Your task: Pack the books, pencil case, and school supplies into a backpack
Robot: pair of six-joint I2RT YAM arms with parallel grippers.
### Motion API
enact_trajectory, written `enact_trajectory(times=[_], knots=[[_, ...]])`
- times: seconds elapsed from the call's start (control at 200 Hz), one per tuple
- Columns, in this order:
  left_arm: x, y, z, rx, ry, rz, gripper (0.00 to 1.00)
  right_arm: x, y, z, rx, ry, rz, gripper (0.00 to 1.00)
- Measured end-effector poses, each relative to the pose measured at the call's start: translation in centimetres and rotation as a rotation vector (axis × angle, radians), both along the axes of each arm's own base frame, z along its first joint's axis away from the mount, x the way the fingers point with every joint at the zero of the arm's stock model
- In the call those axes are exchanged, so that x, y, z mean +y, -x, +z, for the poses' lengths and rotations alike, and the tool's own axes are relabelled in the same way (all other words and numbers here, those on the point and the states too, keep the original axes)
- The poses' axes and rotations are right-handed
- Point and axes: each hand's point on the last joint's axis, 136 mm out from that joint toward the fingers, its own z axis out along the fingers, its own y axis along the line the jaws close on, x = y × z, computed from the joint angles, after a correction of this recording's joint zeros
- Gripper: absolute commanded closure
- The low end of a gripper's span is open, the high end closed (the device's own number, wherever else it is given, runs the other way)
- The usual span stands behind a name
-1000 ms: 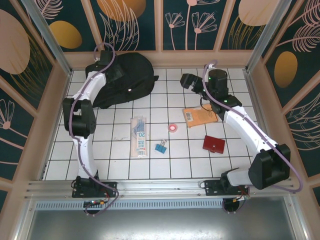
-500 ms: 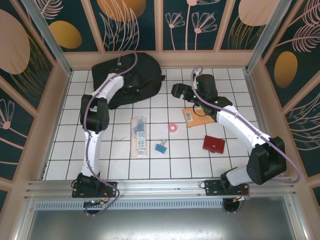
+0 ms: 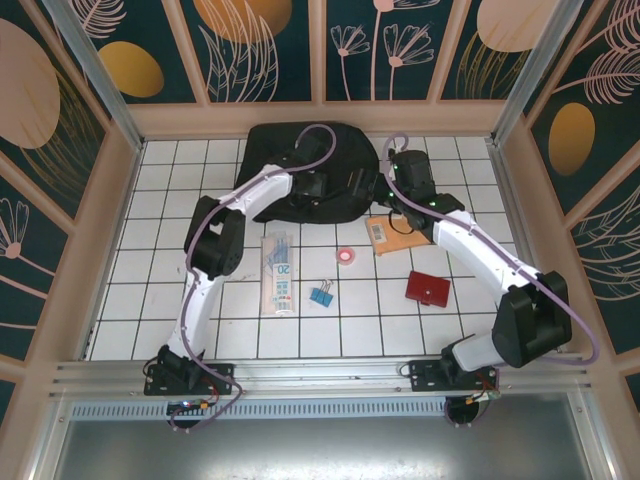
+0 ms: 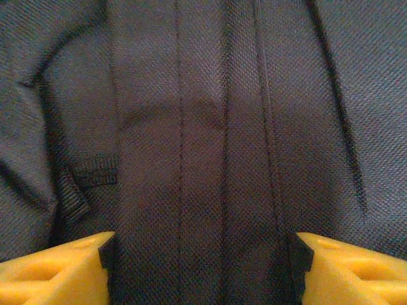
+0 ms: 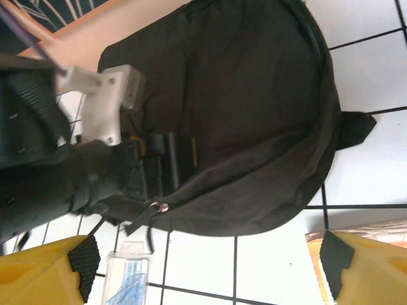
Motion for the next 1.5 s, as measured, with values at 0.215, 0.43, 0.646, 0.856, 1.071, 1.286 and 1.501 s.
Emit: enact_trajectory(times=[0.215,0.43,0.646,0.856,1.071,1.286,1.501], knots=[[4.2,2.2,8.5,-0.125,0.026,0.117,0.23,0.0,-0.4,-2.7,0.118,-0.031,-0.065,0.27],[5.6,7.1,16.1,-0.286,0.223,0.039,0.20,2.6,-1.8,-4.0,0.263,-0.142,-0.115,0.41],[4.9,10.5,10.7,-0.196,0.231,-0.092,0.25,7.4,-3.2,-6.1,0.420,-0.249,-0.177,0.49],[4.3,10.9,9.9,-0.183,0.246,-0.142,0.23,8.1,-2.7,-9.2,0.538,-0.273,-0.255,0.52],[5.2,10.1,10.1,-0.174,0.336,-0.075,0.28,7.4,-2.7,-8.3,0.483,-0.220,-0.216,0.51],[9.0,10.7,6.1,-0.061,0.545,0.216,0.26,7.1,-2.4,-4.2,0.350,-0.165,-0.090,0.59],[8.4,12.3,3.5,0.050,0.782,0.402,0.28,11.2,-1.5,-3.1,0.355,-0.194,0.026,0.65]])
